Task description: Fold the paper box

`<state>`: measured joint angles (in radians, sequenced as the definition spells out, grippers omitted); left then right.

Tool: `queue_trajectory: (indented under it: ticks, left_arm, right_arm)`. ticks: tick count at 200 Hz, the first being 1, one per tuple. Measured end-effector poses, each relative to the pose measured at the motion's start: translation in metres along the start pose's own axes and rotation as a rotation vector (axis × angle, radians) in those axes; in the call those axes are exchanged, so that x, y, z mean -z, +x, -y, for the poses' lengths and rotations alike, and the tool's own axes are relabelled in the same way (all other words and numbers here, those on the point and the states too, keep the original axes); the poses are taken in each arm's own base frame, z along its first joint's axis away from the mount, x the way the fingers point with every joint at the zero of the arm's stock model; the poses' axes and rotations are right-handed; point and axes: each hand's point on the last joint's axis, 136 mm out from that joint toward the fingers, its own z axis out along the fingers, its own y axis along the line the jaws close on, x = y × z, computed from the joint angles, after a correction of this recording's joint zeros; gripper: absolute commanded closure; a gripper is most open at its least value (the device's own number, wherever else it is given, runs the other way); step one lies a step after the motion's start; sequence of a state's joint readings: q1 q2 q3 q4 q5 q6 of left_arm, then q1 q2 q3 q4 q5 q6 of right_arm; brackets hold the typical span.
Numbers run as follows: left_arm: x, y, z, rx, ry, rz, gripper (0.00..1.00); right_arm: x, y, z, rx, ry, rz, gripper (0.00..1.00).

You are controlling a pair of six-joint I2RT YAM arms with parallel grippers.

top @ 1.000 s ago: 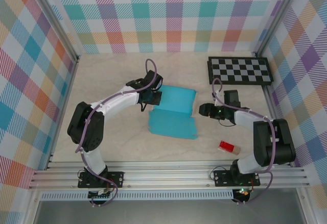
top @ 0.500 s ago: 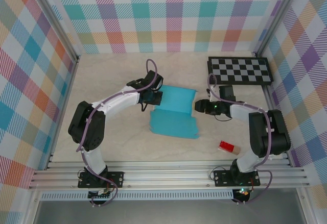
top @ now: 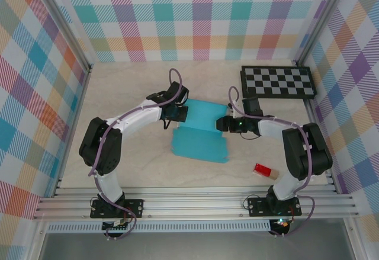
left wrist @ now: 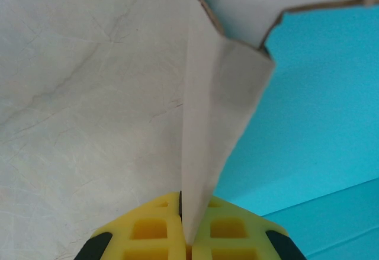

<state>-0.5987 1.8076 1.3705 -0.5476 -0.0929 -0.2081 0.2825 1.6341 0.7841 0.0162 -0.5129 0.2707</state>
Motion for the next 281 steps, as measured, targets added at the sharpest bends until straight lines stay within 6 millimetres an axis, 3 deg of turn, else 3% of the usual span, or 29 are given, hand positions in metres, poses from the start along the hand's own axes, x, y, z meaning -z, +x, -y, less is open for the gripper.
queue_trajectory:
  ticks: [44, 81, 118, 159, 224, 281]
  left_arm:
    - [0.000, 0.000, 0.000, -0.013, 0.001, 0.000, 1.00]
    - [-0.006, 0.001, -0.001, -0.032, 0.008, 0.024, 1.00]
    - [-0.015, 0.019, -0.006, -0.062, 0.011, 0.025, 1.00]
    - [-0.015, 0.011, -0.005, -0.079, 0.018, 0.062, 1.00]
    - [-0.013, 0.004, -0.002, -0.079, 0.026, 0.091, 1.00]
    - [-0.012, 0.004, -0.002, -0.075, 0.027, 0.092, 1.00]
  right_arm:
    - [0.022, 0.003, -0.006, -0.014, -0.079, 0.041, 0.40]
    - [0.040, 0.001, 0.016, -0.066, -0.056, 0.100, 0.44]
    - [0.042, 0.022, 0.032, -0.120, -0.006, 0.113, 0.51]
    - [0.045, 0.021, 0.043, -0.153, 0.046, 0.123, 0.56]
    - [0.029, 0.027, 0.021, -0.100, -0.030, 0.055, 0.56]
    - [0.020, 0.016, 0.006, -0.047, -0.064, 0.041, 0.59]
